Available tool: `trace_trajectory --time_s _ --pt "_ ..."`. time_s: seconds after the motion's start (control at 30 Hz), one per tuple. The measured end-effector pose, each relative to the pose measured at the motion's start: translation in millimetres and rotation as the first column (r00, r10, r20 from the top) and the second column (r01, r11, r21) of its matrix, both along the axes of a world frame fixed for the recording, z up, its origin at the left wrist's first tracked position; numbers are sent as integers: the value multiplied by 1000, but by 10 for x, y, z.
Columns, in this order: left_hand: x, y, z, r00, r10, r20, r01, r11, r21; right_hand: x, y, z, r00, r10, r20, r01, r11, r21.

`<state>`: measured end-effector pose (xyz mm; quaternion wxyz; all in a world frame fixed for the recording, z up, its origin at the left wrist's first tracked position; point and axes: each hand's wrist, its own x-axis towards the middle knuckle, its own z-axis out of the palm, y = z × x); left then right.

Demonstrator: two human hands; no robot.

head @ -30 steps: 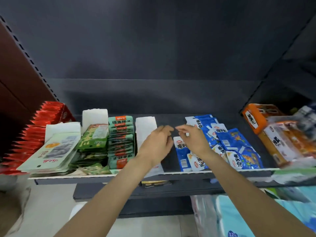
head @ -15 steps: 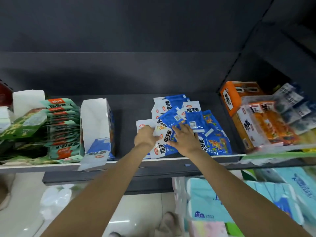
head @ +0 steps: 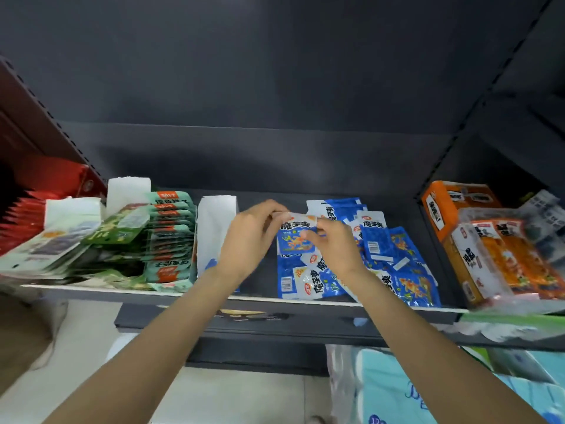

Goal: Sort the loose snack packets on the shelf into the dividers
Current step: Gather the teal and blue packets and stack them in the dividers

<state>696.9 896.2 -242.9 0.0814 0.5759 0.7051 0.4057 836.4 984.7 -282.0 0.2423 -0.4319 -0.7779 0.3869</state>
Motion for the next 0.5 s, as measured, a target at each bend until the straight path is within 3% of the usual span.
trace_trajectory --time_s 0.07,0.23,0.5 --pt "-200 -187 134 998 24 64 -27 998 49 -185 -141 192 997 33 -73 -31 999 27" --pt "-681 -590 206 988 145 -62 -131 975 181 -659 -469 377 981 105 -166 -100 994 40" --pt "-1134 -988 -82 997 77 -11 -77 997 -8 -1049 -829 54 988 151 -42 -149 988 51"
